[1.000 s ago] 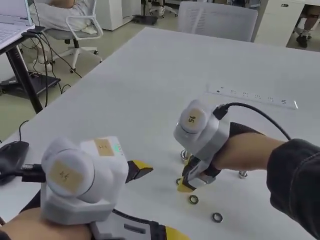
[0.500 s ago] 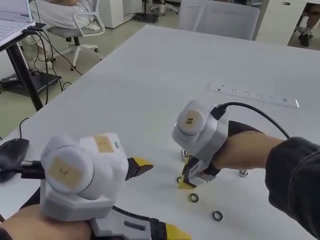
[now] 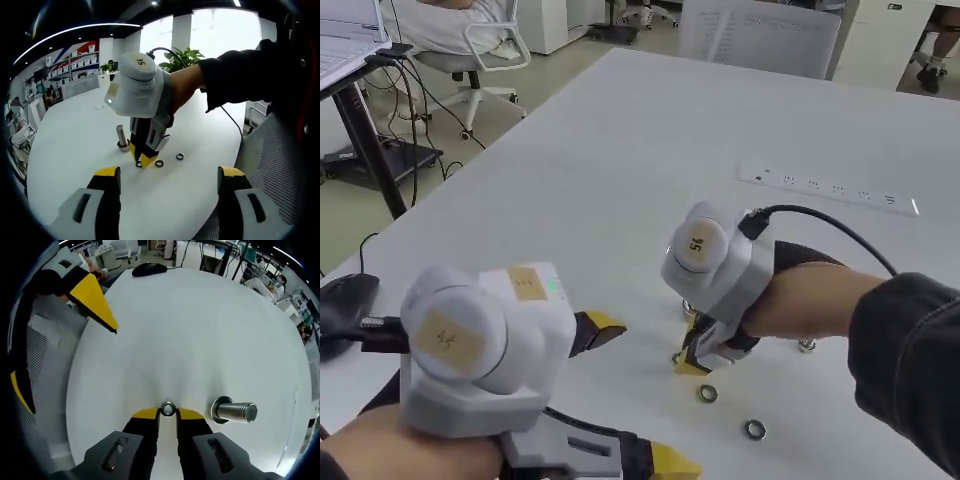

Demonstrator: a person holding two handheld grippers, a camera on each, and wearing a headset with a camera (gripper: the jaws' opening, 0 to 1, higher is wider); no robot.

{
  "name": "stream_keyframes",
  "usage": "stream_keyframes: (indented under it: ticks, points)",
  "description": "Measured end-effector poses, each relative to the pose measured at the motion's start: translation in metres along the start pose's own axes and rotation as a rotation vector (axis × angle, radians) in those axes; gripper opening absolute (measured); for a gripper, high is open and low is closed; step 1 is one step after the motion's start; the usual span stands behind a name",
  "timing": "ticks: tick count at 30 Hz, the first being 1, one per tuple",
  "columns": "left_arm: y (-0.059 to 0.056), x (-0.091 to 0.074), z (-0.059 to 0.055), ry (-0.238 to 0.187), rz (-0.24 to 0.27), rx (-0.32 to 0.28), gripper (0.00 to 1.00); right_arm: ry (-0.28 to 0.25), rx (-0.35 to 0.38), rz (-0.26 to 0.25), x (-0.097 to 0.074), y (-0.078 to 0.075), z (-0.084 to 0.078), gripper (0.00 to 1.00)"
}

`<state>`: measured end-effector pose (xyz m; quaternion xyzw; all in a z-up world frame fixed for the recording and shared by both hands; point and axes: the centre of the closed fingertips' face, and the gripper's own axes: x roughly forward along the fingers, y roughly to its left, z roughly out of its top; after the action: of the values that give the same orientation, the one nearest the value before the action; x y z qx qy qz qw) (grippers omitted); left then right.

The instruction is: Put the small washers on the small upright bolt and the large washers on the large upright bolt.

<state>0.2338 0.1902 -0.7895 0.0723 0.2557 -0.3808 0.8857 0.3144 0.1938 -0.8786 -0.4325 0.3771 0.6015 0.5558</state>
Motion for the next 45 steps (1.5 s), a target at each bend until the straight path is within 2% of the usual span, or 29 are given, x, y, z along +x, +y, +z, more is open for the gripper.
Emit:
stream_keyframes:
  ticks: [26,35,45]
  points:
    - [-0.002,-0.001,0.000,-0.002,-0.007,0.001,0.79,0.010,0.011,0.007,-0.001,0.001,-0.002,0.14]
    - [-0.001,-0.001,0.000,-0.002,-0.009,0.001,0.79,0.021,0.026,0.003,-0.005,-0.003,-0.010,0.14]
    - [-0.001,0.000,0.000,0.001,-0.011,0.002,0.79,0.047,0.056,-0.003,-0.011,-0.005,-0.032,0.14]
